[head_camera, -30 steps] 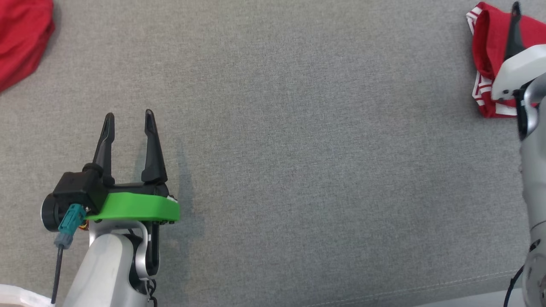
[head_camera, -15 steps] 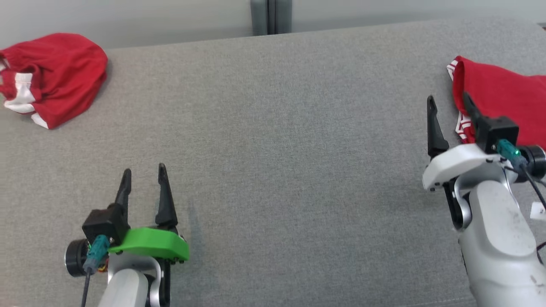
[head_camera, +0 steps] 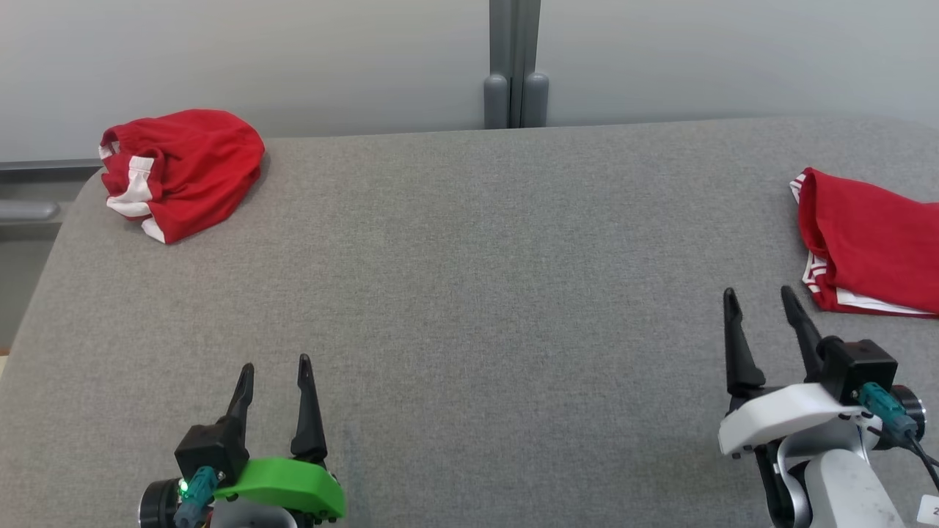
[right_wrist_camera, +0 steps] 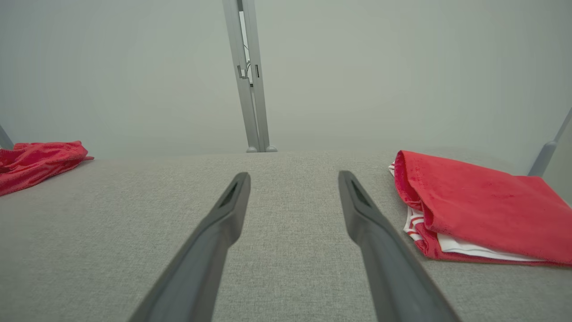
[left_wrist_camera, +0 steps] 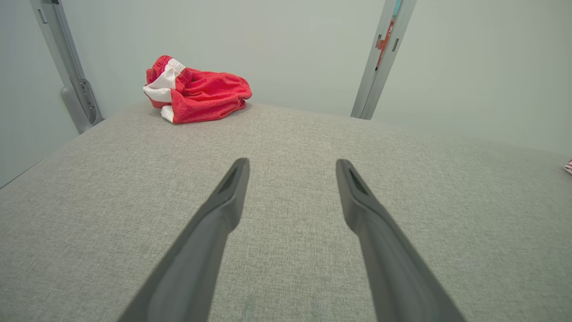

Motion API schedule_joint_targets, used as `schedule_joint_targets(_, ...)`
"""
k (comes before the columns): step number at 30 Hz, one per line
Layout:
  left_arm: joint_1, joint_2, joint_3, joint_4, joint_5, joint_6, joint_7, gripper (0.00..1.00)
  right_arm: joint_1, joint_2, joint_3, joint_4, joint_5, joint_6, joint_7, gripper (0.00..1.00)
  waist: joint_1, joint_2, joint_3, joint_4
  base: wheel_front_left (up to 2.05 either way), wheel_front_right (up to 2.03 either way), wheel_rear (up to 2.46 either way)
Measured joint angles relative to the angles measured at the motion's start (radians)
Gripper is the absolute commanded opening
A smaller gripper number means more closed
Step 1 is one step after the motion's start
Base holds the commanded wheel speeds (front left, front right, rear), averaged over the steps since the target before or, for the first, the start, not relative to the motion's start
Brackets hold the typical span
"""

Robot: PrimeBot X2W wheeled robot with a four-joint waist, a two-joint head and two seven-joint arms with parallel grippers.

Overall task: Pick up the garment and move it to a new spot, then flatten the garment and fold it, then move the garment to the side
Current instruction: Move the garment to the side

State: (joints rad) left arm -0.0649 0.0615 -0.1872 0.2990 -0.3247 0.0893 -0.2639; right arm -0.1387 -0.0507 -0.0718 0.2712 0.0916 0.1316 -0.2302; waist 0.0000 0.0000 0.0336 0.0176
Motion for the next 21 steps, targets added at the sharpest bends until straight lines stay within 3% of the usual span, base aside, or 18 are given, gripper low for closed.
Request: schedule_joint_targets(21, 0.023, -0.01, -0.008, -0.016, 0.006, 0.003, 0.0, 1.0, 0.065, 0.002, 0.077, -0.046, 0.066, 0.0, 0.035, 1.0, 0.0, 0.0, -0.027, 0.003, 0.0, 0.0, 0.0)
